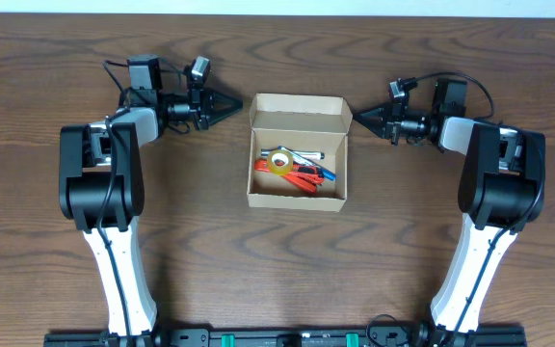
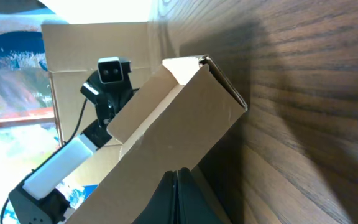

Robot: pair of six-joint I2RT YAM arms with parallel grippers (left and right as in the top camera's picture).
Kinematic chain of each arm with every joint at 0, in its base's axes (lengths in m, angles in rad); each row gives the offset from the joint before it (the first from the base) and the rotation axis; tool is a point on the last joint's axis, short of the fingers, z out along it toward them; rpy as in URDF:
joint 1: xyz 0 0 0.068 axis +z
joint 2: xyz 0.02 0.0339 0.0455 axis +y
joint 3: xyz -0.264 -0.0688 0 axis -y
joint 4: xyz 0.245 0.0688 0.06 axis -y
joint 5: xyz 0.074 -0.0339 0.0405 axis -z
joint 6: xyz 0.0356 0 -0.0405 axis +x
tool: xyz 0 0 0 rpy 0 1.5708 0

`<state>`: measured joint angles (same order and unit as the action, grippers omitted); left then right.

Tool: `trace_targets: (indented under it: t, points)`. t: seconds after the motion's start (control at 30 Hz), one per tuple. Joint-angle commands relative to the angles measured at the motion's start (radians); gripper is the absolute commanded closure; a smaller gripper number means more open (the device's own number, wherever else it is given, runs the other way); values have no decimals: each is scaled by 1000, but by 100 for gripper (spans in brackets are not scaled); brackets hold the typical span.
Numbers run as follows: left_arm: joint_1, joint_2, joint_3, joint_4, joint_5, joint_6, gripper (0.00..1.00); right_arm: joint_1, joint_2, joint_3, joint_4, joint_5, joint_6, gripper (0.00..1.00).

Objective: Pack container

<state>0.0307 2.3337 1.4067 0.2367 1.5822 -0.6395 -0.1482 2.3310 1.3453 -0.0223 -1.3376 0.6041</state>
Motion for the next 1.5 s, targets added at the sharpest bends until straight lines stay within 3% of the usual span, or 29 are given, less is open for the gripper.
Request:
trace_targets:
  t: [0.0,0.5,0.8,1.47]
  points:
    - [14,-11,-41,-12,-11,42,94,1,17,-5,-17,-4,21,99]
    - [21,-19,-86,-31,1,46,94,54,17,-5,-158,17,-54,99]
    - [31,-82,-155,-107,0,150,94,51,2,-5,-335,18,-221,99]
    - [4,-87,-163,-98,0,149,94,95,-107,-5,-298,47,-193,99]
